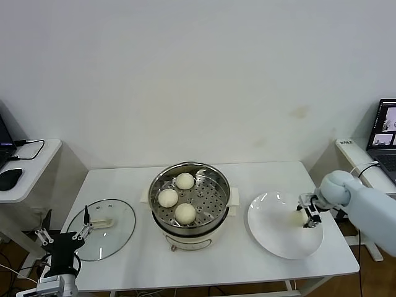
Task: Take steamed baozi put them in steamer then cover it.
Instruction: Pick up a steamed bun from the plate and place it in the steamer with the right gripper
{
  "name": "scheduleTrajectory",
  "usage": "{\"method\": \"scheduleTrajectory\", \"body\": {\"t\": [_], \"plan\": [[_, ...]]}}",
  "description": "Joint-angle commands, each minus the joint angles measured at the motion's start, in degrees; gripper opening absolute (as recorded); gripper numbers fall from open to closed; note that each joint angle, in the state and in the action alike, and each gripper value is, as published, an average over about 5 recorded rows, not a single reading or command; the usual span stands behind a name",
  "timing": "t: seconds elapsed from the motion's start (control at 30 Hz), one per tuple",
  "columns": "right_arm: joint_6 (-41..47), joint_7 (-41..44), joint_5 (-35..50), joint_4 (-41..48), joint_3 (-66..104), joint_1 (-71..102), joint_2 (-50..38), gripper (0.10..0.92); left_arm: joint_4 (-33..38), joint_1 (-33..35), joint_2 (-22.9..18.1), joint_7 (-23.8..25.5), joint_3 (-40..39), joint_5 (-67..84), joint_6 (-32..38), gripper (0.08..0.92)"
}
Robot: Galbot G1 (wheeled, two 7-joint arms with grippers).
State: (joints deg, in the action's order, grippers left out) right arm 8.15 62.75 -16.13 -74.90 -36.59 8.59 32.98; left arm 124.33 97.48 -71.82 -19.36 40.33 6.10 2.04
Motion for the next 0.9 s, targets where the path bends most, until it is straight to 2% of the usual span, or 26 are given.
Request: {"method": "scheduleTrajectory", "body": {"t": [0.03,0.23,0.43,0.7,0.9], "plan": [[6.0,0.6,13.9,-9.1,-12.3,-19.7,-4.2,0.613,0.0,-0.2,0.4,0.0,-0.5,0.0,-0.1,0.823],[11.1,-1.4,24.2,-14.4,-26.3,-38.7,-0.3,0.621,0.2,-0.6,0.7,0.1,-1.0,0.0,-0.2,0.823],[16.3,-4.9,36.8,-16.3,-35.3,-50.7,10.2,0.628,-0.2,-1.0,0.8,0.1,-1.2,0.1,-0.2,0.823],[26.4,-12.9,46.3,-14.4,-37.7,-48.9,22.6,0.631,-0.3,-1.3,0.1,0.0,-1.1,0.3,-0.1,0.823],[30.4,-16.1,49.1,-10.0,-36.0,-43.7,30.6,0.635,-0.3,-1.2,-0.4,0.0,-0.9,0.3,0.0,0.823]]}}
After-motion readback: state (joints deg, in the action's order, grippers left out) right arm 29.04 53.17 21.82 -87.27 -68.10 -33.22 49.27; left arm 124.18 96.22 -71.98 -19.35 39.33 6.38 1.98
